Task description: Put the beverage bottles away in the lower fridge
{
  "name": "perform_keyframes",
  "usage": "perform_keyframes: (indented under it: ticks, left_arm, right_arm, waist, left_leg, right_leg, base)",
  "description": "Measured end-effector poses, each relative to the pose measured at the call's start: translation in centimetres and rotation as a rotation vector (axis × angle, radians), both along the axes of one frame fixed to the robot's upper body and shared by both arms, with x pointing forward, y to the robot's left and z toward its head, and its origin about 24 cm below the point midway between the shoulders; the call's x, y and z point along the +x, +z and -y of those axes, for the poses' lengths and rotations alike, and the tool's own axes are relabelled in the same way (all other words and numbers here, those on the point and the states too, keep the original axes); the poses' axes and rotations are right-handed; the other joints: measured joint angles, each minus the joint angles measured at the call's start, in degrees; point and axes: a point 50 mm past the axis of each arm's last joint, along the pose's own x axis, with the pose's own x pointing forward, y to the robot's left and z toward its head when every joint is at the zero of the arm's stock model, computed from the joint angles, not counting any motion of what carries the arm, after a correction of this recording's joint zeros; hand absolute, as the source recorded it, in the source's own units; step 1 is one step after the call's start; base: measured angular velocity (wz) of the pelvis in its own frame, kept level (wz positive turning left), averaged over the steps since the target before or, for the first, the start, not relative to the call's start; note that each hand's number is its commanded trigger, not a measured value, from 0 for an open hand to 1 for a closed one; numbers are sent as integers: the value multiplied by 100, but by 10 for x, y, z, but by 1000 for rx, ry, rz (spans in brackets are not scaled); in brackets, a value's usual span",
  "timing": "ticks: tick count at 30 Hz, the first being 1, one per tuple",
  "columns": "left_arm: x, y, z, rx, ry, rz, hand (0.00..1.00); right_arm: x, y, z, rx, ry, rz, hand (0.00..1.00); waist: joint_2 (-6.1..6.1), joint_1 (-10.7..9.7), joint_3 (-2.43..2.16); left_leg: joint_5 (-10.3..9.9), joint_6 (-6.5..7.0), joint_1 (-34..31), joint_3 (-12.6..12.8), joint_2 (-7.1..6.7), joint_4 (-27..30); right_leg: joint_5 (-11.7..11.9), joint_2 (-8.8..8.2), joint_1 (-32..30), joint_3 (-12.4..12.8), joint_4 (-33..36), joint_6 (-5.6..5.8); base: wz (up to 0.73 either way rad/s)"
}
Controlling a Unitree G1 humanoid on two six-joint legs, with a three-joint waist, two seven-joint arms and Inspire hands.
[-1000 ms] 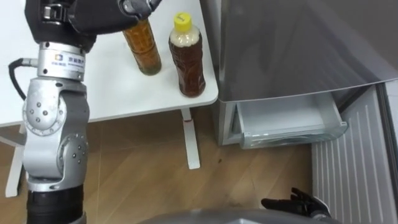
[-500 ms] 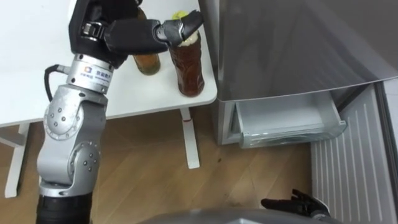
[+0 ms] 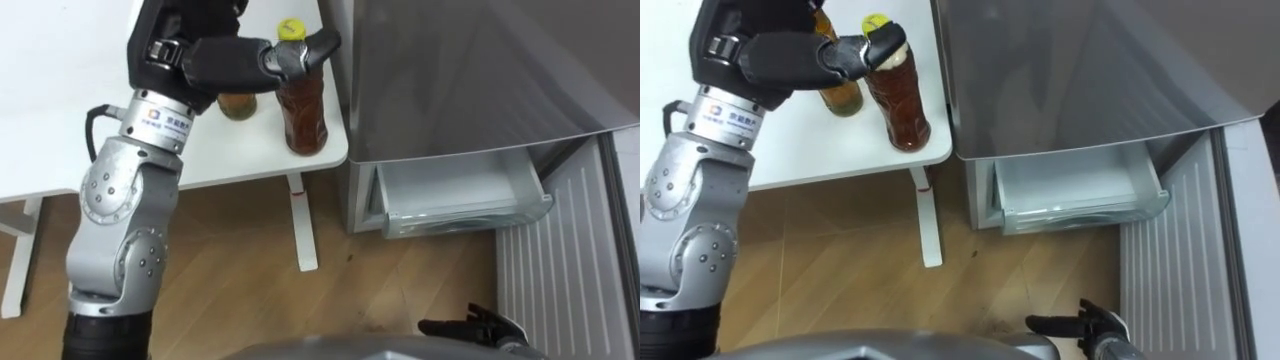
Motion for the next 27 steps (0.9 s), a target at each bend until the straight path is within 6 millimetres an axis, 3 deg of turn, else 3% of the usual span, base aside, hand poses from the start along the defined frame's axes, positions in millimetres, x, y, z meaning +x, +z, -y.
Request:
perform_keyframes:
  ticks: [15,22,27]
  left_arm:
    - [4,-11,-2,-38,2,-59,0]
    - [10,-42,-5,-38,15,-194,0]
    - [10,-44,-5,-38,13,-202,0]
  right_arm:
    - [1,0,-2,4,1,3,0]
    - [2,0,-3,4,12,2,0]
    - [5,0,-3,4,15,8,0]
  waist:
    - [-64,7,7]
    - [-74,-3,12]
    - [-74,-3,13]
  left_leg:
    - [0,0,33,104,20,-10]
    - [-1,-1,98,110,27,-9]
    - [-1,-1,99,121,28,-7]
  right_leg:
    - [1,14,-14,136,60,-2]
    - [2,20,75,139,62,-3]
    - [3,19,73,147,62,-5]
  base:
    - [-4]
    - [0]
    - [0]
